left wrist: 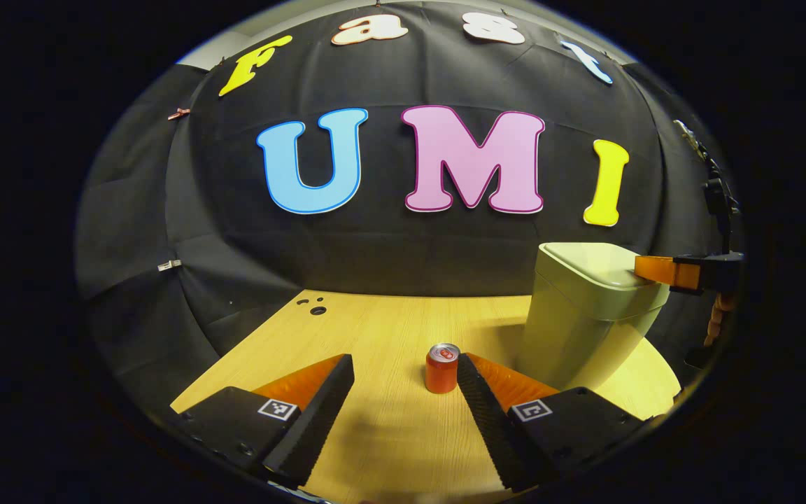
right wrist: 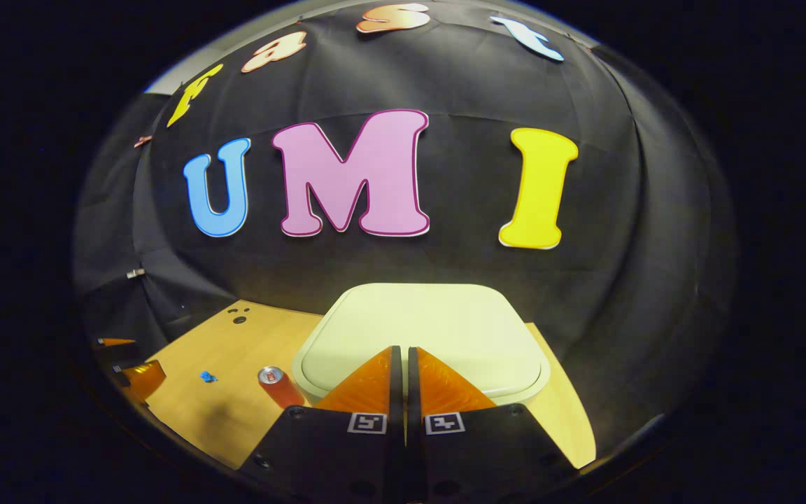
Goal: Press the lid of the desktop garbage bin to open it, pick up the crumpled paper on the desktop and throw it into the bin, then pick up the pop can on the desktop and drop it into the bin, and finally close the garbage bin lid.
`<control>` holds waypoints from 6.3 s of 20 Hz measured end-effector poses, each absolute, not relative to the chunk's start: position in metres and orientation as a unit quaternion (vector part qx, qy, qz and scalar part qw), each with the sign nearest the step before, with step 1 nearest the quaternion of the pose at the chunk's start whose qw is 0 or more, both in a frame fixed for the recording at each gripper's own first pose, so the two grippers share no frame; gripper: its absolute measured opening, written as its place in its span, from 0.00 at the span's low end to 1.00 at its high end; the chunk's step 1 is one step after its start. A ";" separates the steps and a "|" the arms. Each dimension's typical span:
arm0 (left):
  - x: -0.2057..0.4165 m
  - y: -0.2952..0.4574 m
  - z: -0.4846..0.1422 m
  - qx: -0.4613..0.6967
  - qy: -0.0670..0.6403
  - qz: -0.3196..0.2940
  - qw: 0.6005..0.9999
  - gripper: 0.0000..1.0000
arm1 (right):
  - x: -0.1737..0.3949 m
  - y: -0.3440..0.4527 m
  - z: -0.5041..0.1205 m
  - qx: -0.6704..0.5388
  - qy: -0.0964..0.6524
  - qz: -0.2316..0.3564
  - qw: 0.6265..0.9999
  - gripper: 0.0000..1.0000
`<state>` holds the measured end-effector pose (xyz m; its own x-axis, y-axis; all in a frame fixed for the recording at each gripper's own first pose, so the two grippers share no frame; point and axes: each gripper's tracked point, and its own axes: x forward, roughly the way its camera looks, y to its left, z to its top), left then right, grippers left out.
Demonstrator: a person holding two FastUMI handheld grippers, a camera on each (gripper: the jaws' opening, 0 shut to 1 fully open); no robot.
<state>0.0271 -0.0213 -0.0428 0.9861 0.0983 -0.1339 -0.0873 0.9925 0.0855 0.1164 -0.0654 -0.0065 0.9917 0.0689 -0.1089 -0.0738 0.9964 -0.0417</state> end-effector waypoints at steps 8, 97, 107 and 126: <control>0.030 0.002 -0.035 0.020 0.052 0.023 0.998 0.95 | 0.113 -0.062 0.013 -0.018 0.060 0.009 0.998 0.05; 0.203 0.165 -0.243 0.040 0.233 0.047 0.970 0.32 | 0.011 -0.027 -0.082 -0.004 0.185 -0.041 0.982 0.99; 0.188 0.113 -0.131 0.033 0.168 0.013 0.985 0.34 | 0.027 -0.033 -0.083 -0.019 0.174 0.018 0.984 0.99; 0.162 -0.170 0.047 0.044 0.046 -0.221 0.973 0.31 | 0.021 -0.121 -0.100 0.047 0.166 -0.014 0.985 0.98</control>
